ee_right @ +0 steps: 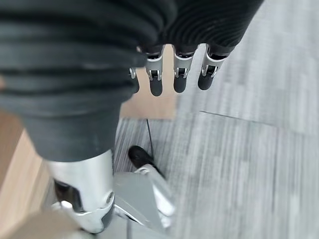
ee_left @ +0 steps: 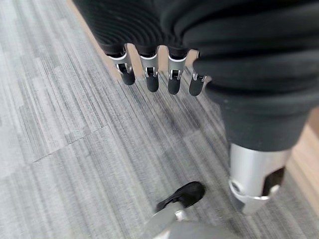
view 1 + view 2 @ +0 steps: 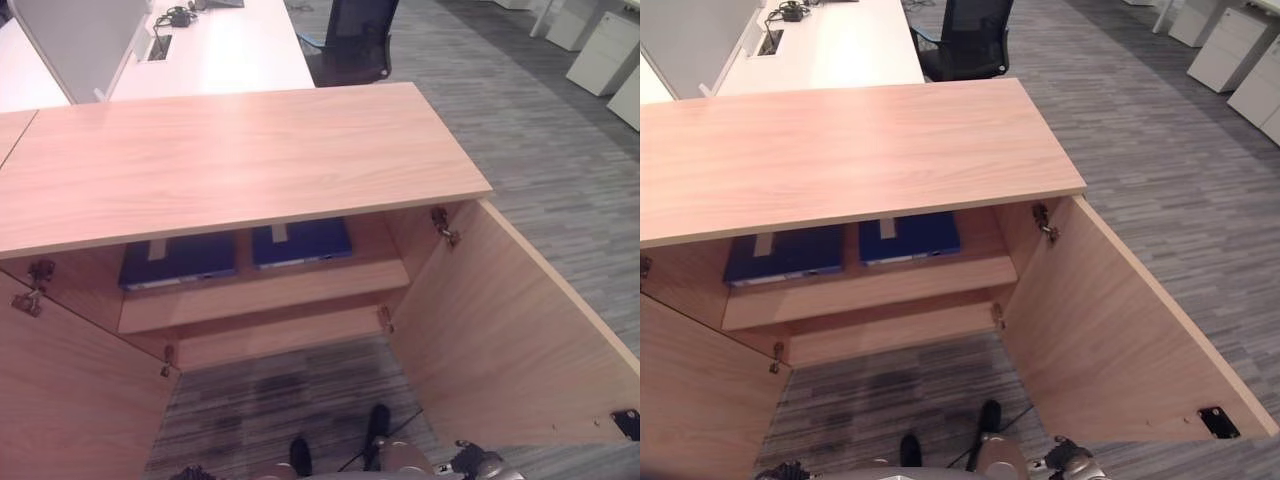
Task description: Put the empty folder in the office cabinet
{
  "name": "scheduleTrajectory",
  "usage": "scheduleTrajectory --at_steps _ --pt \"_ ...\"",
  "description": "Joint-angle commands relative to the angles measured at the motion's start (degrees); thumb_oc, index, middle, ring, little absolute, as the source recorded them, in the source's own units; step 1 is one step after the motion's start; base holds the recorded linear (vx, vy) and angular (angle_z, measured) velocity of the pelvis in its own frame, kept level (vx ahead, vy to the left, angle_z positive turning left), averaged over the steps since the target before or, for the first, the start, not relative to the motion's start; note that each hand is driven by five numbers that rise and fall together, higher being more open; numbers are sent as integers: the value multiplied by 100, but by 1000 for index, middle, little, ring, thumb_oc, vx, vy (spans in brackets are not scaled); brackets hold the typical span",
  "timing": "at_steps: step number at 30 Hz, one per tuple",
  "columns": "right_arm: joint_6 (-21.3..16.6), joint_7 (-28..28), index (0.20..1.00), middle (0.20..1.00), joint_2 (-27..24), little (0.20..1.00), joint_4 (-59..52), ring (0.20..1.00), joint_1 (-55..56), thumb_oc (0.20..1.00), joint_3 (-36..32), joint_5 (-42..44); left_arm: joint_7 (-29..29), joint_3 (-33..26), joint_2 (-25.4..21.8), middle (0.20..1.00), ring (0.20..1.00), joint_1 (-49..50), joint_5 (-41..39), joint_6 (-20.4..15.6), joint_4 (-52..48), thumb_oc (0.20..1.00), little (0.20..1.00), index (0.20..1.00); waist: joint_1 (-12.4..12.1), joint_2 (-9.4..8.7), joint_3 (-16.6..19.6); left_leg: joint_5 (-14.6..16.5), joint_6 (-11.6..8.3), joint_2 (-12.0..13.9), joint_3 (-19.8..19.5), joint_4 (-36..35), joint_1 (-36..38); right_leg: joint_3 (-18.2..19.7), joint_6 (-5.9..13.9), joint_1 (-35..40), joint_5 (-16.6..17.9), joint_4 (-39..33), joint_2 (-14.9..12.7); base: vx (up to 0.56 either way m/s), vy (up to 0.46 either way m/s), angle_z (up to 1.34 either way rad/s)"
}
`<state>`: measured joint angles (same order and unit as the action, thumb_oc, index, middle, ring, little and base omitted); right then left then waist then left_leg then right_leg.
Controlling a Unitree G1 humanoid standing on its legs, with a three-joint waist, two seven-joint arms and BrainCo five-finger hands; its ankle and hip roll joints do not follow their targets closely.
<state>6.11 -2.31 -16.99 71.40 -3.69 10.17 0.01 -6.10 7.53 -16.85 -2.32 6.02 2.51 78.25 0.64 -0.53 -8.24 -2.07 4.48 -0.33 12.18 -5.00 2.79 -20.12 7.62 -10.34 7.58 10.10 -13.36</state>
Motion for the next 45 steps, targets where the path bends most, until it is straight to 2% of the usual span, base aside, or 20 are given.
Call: scheduleTrajectory --at_steps 1,5,8,9,18,19,21,25,27,28,29,30,31,32,35,36,38,41,43,45 --pt "-215 55 1000 1000 155 1000 194 1000 -105 1000 -255 1252 -63 -147 -160 1000 1000 -63 -16 71 338 1000 1000 1000 -64 26 150 385 -247 -64 -515 0 -201 569 98 375 -276 -83 -435 -8 -95 -18" --pt "-277 205 1000 1000 103 1000 406 1000 -138 1000 -903 2316 -26 -231 -161 1000 1000 69 -127 53 456 1000 1000 1000 -118 -66 379 353 -299 -41 -479 0 -264 942 256 757 -5 -358 -681 20 -151 -14" --pt "-263 178 1000 1000 -34 1000 781 1000 -217 1000 -1400 2949 -22 -334 -155 1000 1000 167 -239 36 617 1000 1000 1000 -220 -269 593 352 -402 10 -384 0 -304 1013 460 970 -141 -975 -568 45 -255 -14" --pt "-237 169 1000 1000 -163 1000 1013 1000 -262 1000 -1581 3051 -22 -412 -106 1000 1000 272 -359 40 673 1000 1000 1000 -263 -329 645 288 -518 164 -393 0 -285 1013 499 1031 -229 -1179 -364 76 -391 -16" --pt "-135 27 1000 1000 -617 1000 1440 1000 -206 1000 -1585 2480 59 -322 22 1000 1000 203 -602 82 703 1000 1000 1000 -153 -253 644 -54 -954 958 -567 0 -328 947 108 1194 -649 -1468 463 1 -286 2" --pt "-149 -70 1000 1000 -726 1000 1467 1000 -203 1000 -1569 2384 76 -309 -1 1000 1000 152 -659 89 668 1000 1000 1000 -133 -200 604 -215 -1069 1196 -610 0 -402 947 -7 1219 -778 -1507 718 -27 -312 11" --pt "-158 -136 1000 1000 -774 1000 1481 1000 -188 1000 -1555 2309 80 -309 -33 1000 1000 113 -667 98 621 1000 1000 1000 -108 -148 594 -330 -1156 1390 -626 0 -446 917 -104 1235 -879 -1510 918 -42 -316 10" --pt "-215 -271 1000 1000 -855 1000 1416 1000 -221 1000 -1488 2232 84 -348 -137 1000 1000 51 -714 96 569 1000 1000 1000 -92 -71 561 -604 -1315 1763 -566 0 -567 846 -248 1226 -1054 -1510 1245 -46 -231 5" --pt "-225 -303 1000 1000 -881 1000 1343 1000 -233 1000 -1458 2213 66 -357 -174 1000 1000 35 -747 95 541 1000 1000 1000 -64 -89 512 -766 -1313 1874 -321 32 -698 783 -307 1225 -1097 -1510 1306 -142 -243 -11" --pt "-239 -320 1000 1000 -884 1000 1283 1000 -264 1000 -1370 2191 72 -333 -180 1000 1000 6 -733 100 523 1000 1000 1000 -39 -190 392 -487 -1171 1896 136 511 -725 746 -391 1260 -1082 -1510 1302 -185 -248 11" --pt "-254 -330 1000 1000 -891 1000 1263 1000 -263 1000 -1324 2181 73 -307 -162 1000 1000 -4 -677 110 528 1000 1000 1000 -22 -261 331 27 -1071 1737 175 1115 -739 746 -416 1285 -1103 -1502 1275 -185 -224 22" --pt "-247 -331 1000 1000 -882 1000 1269 1000 -244 1000 -1303 2154 75 -287 -147 1000 1000 -24 -636 111 534 1000 1000 1000 -13 -295 301 281 -980 1629 151 1433 -783 725 -436 1270 -1087 -1499 1252 -74 -102 15" --pt "-248 -331 1000 1000 -881 1000 1269 1000 -244 1000 -1304 2154 76 -287 -148 1000 1000 -25 -635 110 535 1000 1000 1000 -9 -291 302 308 -975 1634 142 1472 -804 721 -433 1270 -1089 -1498 1253 -111 -76 16" --pt "-229 -346 1000 1000 -877 1000 1303 1000 -192 1000 -1296 2084 86 -261 -124 1000 1000 -64 -567 127 562 1000 1000 1000 30 -356 274 798 -796 1377 102 2058 -853 667 -449 1225 -1039 -1500 1211 -93 -56 20" --pt "-217 -367 1000 1000 -883 1000 1314 1000 -146 1000 -1316 2049 110 -255 -115 1000 1000 -62 -490 136 595 1000 1000 1000 79 -353 286 1302 -637 1095 25 2557 -819 617 -440 1187 -1003 -1504 1215 -77 -25 58" --pt "-215 -374 1000 1000 -869 1000 1308 1000 -121 1000 -1330 2040 117 -261 -116 1000 1000 -64 -463 134 610 1000 1000 1000 112 -408 296 1285 -539 914 59 2610 -796 543 -468 1093 -915 -1505 1162 -40 -1 7" --pt "-210 -374 1000 1000 -833 1000 1274 1000 -27 1000 -1369 2027 115 -243 -68 1000 1000 -102 -487 115 596 1000 1000 1000 234 -265 367 1664 -492 785 77 2872 -430 441 -422 1067 -975 -1504 1303 -1 18 11" --pt "-216 -394 1000 1000 -817 1000 1278 1000 31 1000 -1435 2046 95 -199 -22 1000 1000 -178 -515 92 555 1000 1000 1000 356 -192 446 1707 -517 776 236 2724 -166 272 -404 1001 -949 -1508 1328 -31 37 34" --pt "-216 -400 1000 1000 -768 1000 1321 1000 116 1000 -1506 2068 100 -132 32 1000 1000 -231 -489 91 522 1000 1000 1000 486 -115 587 1903 -530 773 494 2126 254 42 -336 893 -885 -1507 1287 -36 96 48" --pt "-208 -442 1000 1000 -702 1000 1318 1000 156 1000 -1541 2060 74 -16 97 1000 1000 -335 -420 104 454 1000 1000 1000 576 -42 670 1732 -625 595 561 1140 583 -208 -220 717 -647 -1482 1153 -132 202 74"
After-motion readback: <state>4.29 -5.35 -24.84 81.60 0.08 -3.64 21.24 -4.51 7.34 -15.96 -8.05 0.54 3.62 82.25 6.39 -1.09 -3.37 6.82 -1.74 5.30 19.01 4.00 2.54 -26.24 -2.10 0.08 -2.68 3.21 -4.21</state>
